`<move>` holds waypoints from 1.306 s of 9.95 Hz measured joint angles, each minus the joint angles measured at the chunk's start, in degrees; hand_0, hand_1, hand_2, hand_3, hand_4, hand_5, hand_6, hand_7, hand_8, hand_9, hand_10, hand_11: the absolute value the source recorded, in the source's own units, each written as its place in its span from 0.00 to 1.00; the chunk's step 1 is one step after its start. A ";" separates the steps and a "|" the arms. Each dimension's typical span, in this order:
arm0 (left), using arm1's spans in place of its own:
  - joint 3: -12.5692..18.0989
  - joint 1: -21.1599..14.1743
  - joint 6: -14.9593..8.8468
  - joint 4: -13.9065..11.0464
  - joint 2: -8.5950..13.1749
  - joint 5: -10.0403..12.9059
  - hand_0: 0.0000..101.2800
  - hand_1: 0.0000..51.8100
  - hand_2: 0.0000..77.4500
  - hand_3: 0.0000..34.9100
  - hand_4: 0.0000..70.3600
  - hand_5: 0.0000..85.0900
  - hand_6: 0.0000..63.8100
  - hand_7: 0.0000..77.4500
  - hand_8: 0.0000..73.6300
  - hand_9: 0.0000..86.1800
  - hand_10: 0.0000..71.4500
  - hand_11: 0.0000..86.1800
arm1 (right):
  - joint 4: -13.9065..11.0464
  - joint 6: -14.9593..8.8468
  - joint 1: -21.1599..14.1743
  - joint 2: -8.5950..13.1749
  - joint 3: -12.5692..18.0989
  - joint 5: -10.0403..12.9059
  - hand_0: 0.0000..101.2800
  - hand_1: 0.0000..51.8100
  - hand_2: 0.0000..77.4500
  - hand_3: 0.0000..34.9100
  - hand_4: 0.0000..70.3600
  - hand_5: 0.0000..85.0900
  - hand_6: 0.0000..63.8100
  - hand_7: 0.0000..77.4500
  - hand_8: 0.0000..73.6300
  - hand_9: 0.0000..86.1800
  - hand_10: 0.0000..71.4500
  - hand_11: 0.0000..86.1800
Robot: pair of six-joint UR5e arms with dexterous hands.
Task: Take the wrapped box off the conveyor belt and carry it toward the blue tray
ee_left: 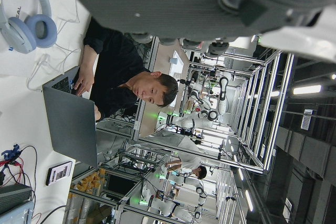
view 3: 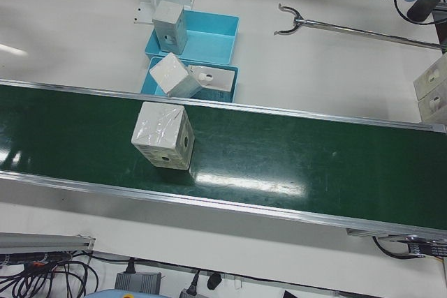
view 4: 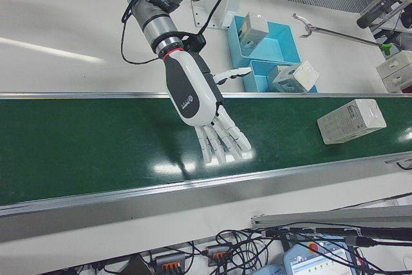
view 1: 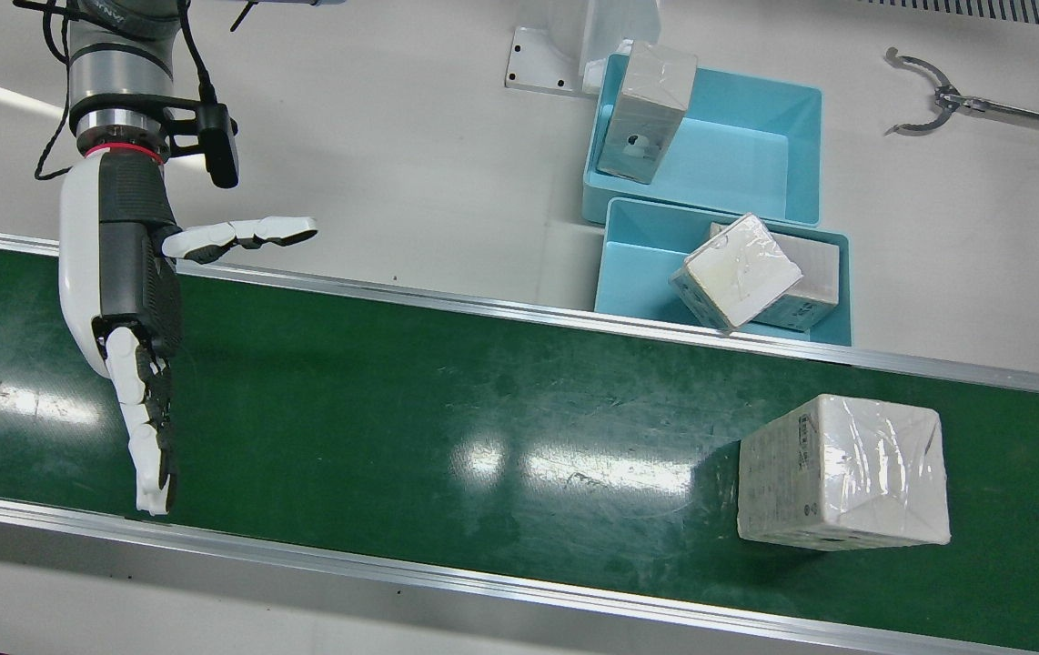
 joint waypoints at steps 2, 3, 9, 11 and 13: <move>0.00 0.00 0.00 0.00 0.00 0.00 0.00 0.00 0.01 0.00 0.00 0.01 0.00 0.00 0.00 0.00 0.01 0.00 | 0.00 -0.02 0.00 0.22 -0.21 0.05 0.40 0.17 0.14 0.43 0.03 0.04 0.00 0.01 0.01 0.02 0.00 0.01; 0.00 0.00 0.00 0.00 0.00 0.00 0.00 0.00 0.01 0.00 0.00 0.01 0.00 0.01 0.00 0.00 0.00 0.00 | 0.00 -0.01 0.03 0.32 -0.30 0.10 0.40 0.17 0.14 0.43 0.03 0.07 0.00 0.01 0.01 0.02 0.00 0.01; 0.00 0.00 0.00 0.00 0.00 0.00 0.00 0.00 0.01 0.00 0.00 0.01 0.00 0.00 0.00 0.00 0.01 0.00 | 0.14 0.28 0.23 0.70 -0.43 0.43 0.43 0.21 0.15 0.32 0.05 0.05 0.00 0.01 0.00 0.02 0.00 0.01; 0.00 0.00 0.00 0.00 0.00 0.00 0.00 0.00 0.01 0.00 0.00 0.01 0.00 0.01 0.00 0.00 0.01 0.00 | 0.14 0.29 0.24 0.87 -0.39 0.44 0.44 0.21 0.17 0.18 0.09 0.04 0.00 0.01 0.00 0.02 0.00 0.01; 0.00 0.00 0.00 0.00 0.00 0.00 0.00 0.00 0.01 0.00 0.00 0.01 0.00 0.00 0.00 0.00 0.00 0.00 | 0.12 0.30 0.23 0.91 -0.27 0.44 0.44 0.21 0.17 0.17 0.09 0.04 0.00 0.01 0.00 0.02 0.00 0.01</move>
